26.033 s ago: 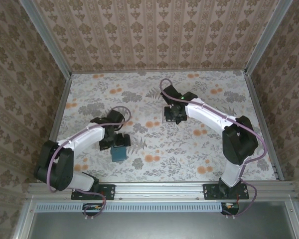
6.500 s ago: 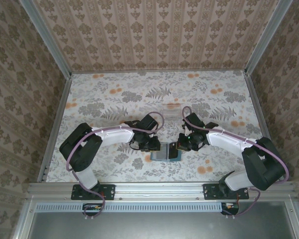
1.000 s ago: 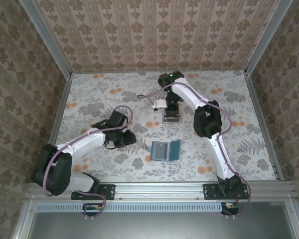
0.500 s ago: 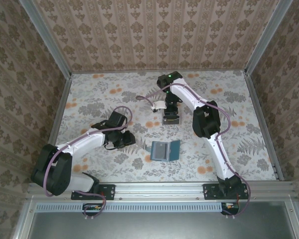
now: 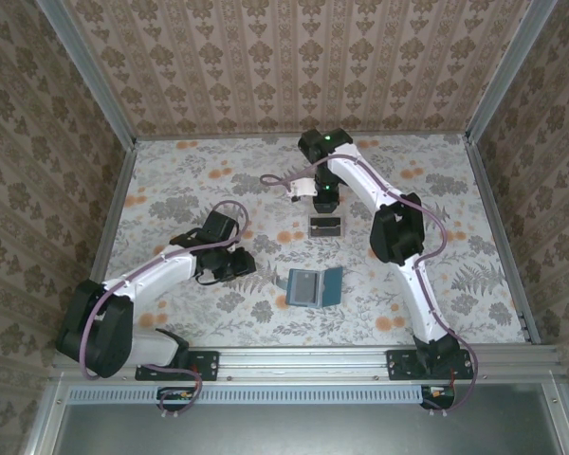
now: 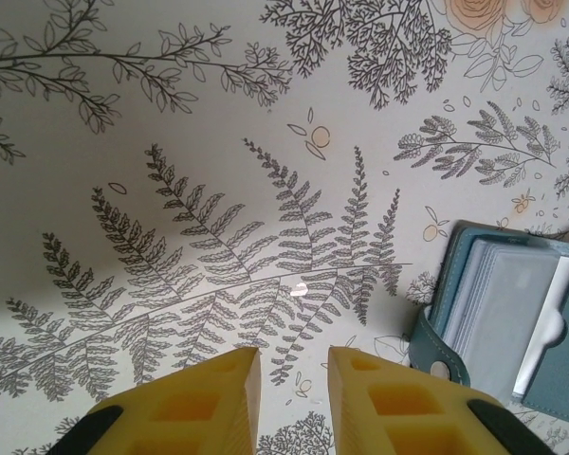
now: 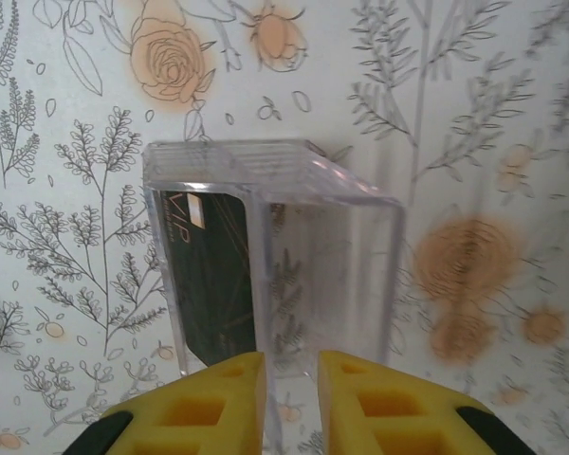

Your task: Take the credit cards out of the card holder

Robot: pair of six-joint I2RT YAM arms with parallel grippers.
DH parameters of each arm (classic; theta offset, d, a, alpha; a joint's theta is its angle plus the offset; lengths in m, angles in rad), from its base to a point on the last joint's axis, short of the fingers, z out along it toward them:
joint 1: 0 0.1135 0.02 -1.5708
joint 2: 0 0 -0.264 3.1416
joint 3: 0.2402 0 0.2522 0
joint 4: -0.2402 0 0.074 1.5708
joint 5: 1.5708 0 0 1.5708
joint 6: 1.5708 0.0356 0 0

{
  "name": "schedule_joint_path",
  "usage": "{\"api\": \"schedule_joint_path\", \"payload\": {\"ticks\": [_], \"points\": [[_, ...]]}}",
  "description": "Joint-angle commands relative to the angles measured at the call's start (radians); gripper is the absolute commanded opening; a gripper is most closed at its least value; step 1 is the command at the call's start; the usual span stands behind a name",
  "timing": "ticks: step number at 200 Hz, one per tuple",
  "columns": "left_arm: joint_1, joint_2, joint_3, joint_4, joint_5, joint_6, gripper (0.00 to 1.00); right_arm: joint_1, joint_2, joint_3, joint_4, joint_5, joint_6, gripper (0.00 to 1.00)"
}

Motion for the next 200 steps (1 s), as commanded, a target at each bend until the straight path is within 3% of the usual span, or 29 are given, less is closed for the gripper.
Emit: {"api": "schedule_joint_path", "payload": {"ticks": [1,33,84,139,200], "points": [[0.004,-0.017,0.006,-0.008,0.026,0.014,0.26,0.009,-0.063,0.022,0.012,0.043,0.031,0.22],[-0.016,0.006,0.025,0.019,0.041,0.006,0.26,0.01,-0.116,-0.043,0.061,0.021,0.114,0.22],[-0.084,0.076,0.088,0.034,0.035,-0.005,0.26,0.023,-0.339,-0.417,0.345,-0.038,0.352,0.23],[-0.173,0.164,0.172,0.046,0.014,-0.021,0.26,0.038,-0.598,-0.8,0.603,-0.103,0.761,0.26],[-0.262,0.248,0.249,0.045,-0.017,-0.05,0.26,0.047,-0.847,-1.147,0.839,-0.273,1.193,0.26]]}}
